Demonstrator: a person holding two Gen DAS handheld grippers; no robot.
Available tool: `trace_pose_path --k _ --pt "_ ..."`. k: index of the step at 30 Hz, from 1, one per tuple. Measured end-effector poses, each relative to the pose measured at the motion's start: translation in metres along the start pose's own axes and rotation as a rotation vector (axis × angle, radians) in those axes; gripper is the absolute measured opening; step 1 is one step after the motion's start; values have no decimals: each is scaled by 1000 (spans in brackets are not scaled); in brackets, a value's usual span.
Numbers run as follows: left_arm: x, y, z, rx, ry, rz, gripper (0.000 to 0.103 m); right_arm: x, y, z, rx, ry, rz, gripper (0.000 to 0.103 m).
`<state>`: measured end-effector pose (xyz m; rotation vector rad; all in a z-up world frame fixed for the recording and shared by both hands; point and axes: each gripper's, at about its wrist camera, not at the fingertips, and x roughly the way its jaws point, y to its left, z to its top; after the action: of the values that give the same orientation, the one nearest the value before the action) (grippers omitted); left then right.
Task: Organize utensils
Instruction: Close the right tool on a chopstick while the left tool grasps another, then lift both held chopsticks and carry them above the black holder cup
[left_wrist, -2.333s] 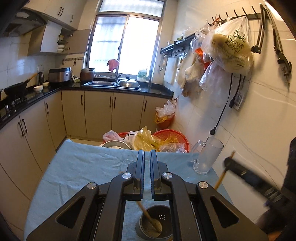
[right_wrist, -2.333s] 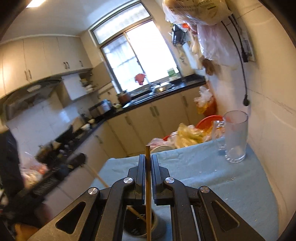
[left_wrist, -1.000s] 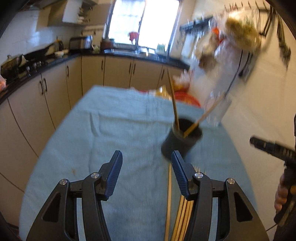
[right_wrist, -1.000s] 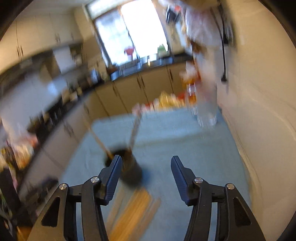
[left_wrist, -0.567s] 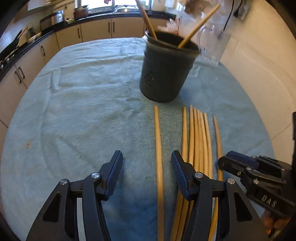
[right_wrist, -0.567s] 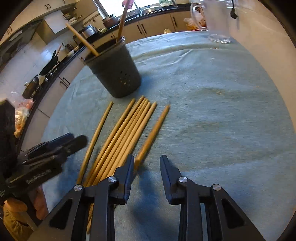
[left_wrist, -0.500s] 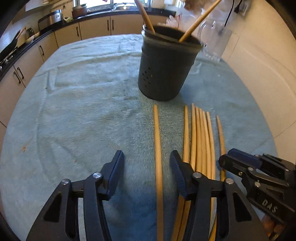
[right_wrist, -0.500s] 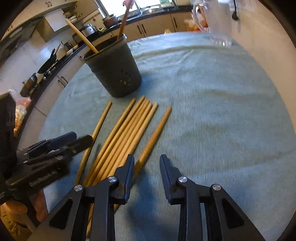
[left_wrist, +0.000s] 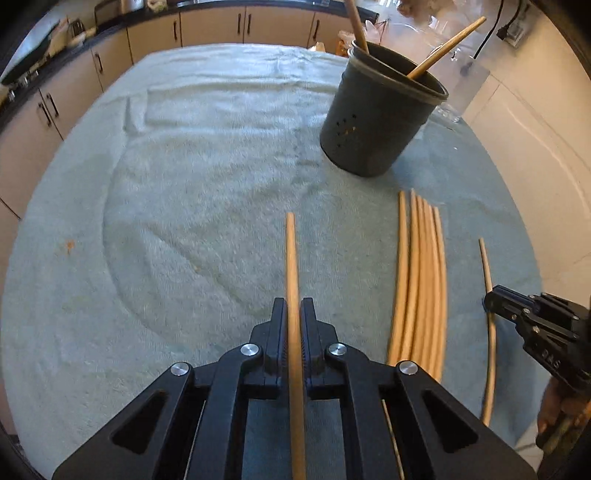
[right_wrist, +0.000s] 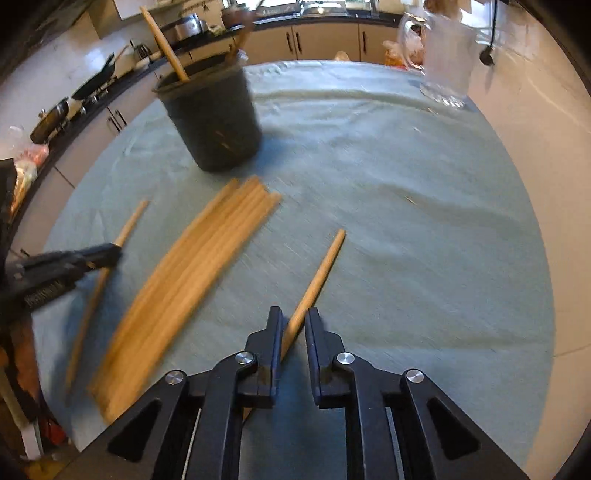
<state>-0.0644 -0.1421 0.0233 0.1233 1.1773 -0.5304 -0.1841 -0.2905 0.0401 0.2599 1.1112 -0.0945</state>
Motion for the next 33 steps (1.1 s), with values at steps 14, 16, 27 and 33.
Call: trace_pose_path --k 14,16,27,33 --pt "18 -17 39 81 46 39 23 9 -24 26 148 72 -46 17" --pt "17 -17 36 90 25 37 23 12 -23 32 151 84 -63 17" --pt "-35 -16 18 71 -138 -35 5 -2 -18 39 173 -30 -3 6" --pt "-109 -29 4 98 -363 -34 5 -71 -8 28 176 -278 70 6"
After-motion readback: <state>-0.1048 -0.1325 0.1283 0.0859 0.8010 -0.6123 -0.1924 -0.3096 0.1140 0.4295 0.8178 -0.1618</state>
